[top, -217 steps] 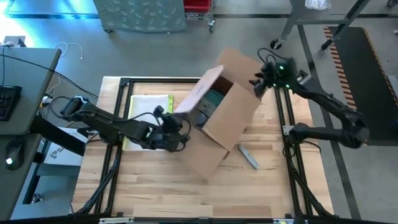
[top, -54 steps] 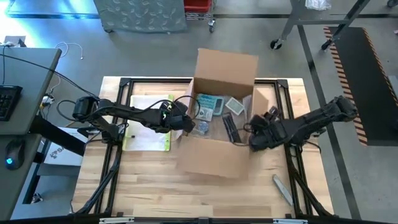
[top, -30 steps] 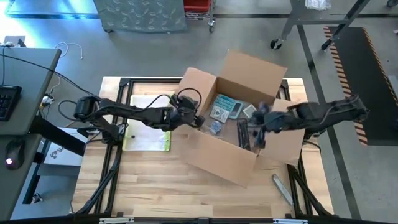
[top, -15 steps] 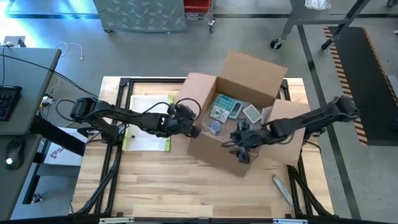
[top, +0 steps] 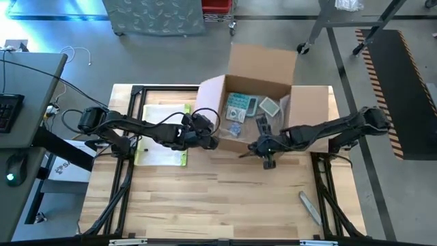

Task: Unpack boxes
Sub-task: Open the cardboard box, then open the transparent zipper bag

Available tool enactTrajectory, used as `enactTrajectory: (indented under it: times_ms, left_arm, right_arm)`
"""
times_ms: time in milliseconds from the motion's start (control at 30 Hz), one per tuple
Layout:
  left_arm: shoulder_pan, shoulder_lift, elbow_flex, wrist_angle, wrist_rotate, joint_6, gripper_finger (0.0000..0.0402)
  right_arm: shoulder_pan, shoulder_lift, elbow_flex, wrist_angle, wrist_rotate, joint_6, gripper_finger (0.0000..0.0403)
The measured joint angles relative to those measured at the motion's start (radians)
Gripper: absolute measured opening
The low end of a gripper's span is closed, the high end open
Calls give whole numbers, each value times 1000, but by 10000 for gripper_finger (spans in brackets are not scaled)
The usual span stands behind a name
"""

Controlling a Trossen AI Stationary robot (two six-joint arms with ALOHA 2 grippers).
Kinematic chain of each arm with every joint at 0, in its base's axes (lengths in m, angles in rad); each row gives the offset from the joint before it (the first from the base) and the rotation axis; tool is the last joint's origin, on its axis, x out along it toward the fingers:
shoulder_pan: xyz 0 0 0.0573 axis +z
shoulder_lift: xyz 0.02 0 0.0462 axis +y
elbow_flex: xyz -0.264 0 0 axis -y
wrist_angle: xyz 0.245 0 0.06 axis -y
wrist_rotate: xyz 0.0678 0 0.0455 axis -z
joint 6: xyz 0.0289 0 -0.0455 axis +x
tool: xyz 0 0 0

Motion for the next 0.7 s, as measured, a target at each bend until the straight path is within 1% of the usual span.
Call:
enactTrajectory:
  times_ms: [33,100,167,267,400,500,600,700]
  left_arm:
    - [-4,-5,0,-1,1,1,0]
    - [-10,-23,0,-7,17,12,0]
    - [-22,-46,0,-20,33,17,0]
    - [-44,-85,-1,-62,36,9,0]
    - [-88,-136,-1,-113,26,-19,0]
    - [-124,-165,-1,-160,18,-44,0]
    - [-159,-188,0,-211,12,-76,0]
    - [-187,-192,0,-247,12,-86,0]
  right_arm:
    - [-16,0,0,-10,-12,7,32]
    - [-41,0,-1,-31,-26,10,27]
    - [-54,0,-3,-35,-21,17,37]
    - [-64,-4,0,-50,3,19,85]
    - [-68,-10,32,-85,23,32,177]
    - [-66,-27,94,-125,30,53,238]
    - [-58,-55,161,-148,55,75,269]
    - [-36,-88,223,-138,69,67,275]
